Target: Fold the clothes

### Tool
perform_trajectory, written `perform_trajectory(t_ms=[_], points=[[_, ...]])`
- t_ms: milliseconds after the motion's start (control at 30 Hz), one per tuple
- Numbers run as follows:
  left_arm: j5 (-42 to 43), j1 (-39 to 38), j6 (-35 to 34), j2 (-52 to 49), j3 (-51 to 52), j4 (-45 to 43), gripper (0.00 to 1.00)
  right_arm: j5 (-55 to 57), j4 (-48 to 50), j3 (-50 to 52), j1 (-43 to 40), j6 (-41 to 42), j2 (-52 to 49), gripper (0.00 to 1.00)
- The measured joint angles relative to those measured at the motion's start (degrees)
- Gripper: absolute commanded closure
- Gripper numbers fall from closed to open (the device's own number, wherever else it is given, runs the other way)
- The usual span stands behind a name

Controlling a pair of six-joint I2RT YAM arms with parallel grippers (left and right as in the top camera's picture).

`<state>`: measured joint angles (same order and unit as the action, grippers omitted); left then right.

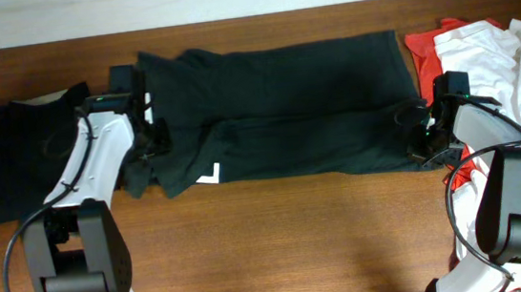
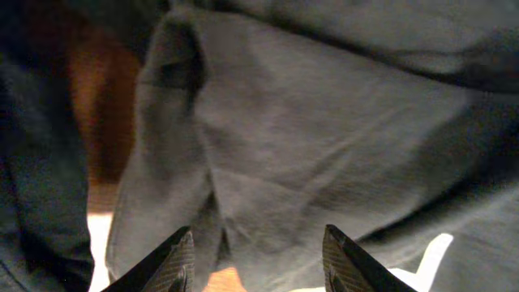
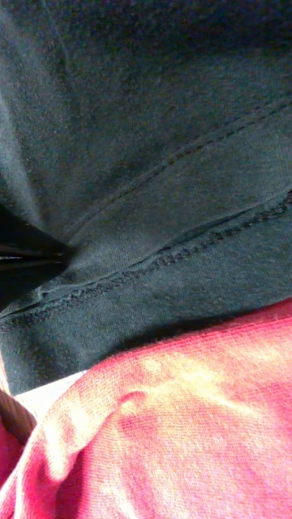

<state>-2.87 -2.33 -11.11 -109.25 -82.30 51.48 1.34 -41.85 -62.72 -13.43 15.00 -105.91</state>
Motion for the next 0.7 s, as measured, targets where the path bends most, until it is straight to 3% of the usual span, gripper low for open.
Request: perform_trajectory(t_ms=[300,433,700], points=[[3.4,0.6,-0.7,0.0,8.5,-9.5,0.58,0.3,-0.2,0.0,0.0,0.0,0.0,0.95],[3.8,0.6,-0.8,0.0,10.1,-11.7,0.73,0.4,-0.3,0.0,0.0,0.0,0.0,0.96],[1.6,0.6,-0.9,0.0,10.3,-10.0,0.72,0.4,-0.3,0.0,0.0,0.0,0.0,0.95]])
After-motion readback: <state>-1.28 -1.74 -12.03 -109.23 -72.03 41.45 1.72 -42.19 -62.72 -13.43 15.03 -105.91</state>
